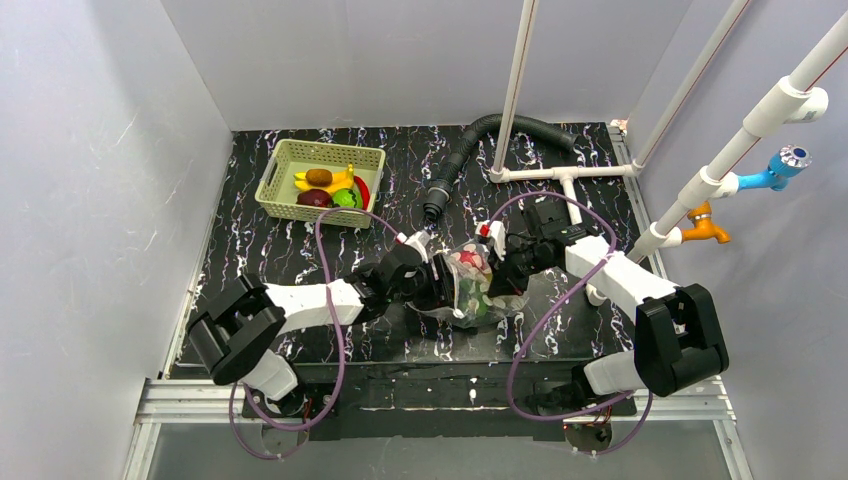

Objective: Open the zip-top bag and remove the fake food
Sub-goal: Pick up the fake vegetable from the zipper food storage bag.

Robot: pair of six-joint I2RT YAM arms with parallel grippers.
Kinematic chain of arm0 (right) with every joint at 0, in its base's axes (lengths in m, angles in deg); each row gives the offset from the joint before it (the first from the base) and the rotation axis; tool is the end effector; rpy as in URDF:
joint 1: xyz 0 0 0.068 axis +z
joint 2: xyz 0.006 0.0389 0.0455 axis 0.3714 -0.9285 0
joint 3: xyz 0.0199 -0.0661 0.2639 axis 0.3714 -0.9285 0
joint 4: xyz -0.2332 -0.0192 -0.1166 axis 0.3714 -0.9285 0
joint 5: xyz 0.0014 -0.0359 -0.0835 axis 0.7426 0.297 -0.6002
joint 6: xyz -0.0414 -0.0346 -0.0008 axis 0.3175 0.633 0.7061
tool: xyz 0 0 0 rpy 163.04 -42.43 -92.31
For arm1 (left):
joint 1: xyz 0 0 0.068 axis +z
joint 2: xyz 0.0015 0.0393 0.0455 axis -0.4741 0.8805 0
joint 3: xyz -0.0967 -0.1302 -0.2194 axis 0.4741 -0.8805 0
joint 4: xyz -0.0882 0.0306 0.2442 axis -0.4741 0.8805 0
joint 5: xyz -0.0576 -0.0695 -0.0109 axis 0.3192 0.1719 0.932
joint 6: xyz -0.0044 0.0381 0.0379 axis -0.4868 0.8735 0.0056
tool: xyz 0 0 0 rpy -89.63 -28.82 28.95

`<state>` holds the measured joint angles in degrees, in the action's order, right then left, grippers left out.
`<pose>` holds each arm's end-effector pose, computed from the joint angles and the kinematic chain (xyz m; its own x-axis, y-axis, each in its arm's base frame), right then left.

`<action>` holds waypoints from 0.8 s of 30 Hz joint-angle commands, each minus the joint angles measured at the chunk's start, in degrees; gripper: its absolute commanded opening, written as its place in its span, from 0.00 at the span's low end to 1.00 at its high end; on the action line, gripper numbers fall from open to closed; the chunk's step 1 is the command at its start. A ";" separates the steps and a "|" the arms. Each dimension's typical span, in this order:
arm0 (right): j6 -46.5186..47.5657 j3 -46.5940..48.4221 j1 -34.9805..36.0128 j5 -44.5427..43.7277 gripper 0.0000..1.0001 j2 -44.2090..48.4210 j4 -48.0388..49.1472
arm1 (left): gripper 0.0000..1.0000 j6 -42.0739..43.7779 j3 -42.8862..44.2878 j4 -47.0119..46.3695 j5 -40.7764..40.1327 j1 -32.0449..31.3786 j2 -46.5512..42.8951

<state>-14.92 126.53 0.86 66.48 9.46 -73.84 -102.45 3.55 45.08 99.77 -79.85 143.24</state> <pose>0.2277 0.1191 0.2091 -0.3728 -0.6404 -0.6715 -0.9253 0.3102 0.2179 0.1879 -0.2472 0.1840 -0.9004 -0.2681 -0.3426 0.1608 0.5267 -0.8347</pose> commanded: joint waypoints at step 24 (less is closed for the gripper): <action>0.76 1.32 -0.36 -1.02 0.05 0.06 -0.35 | 0.58 18.30 7.14 24.60 0.32 2.87 0.59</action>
<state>-15.01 126.53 0.68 65.04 9.46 -73.88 -87.52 8.79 61.30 102.61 -76.53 142.89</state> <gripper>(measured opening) 0.046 0.554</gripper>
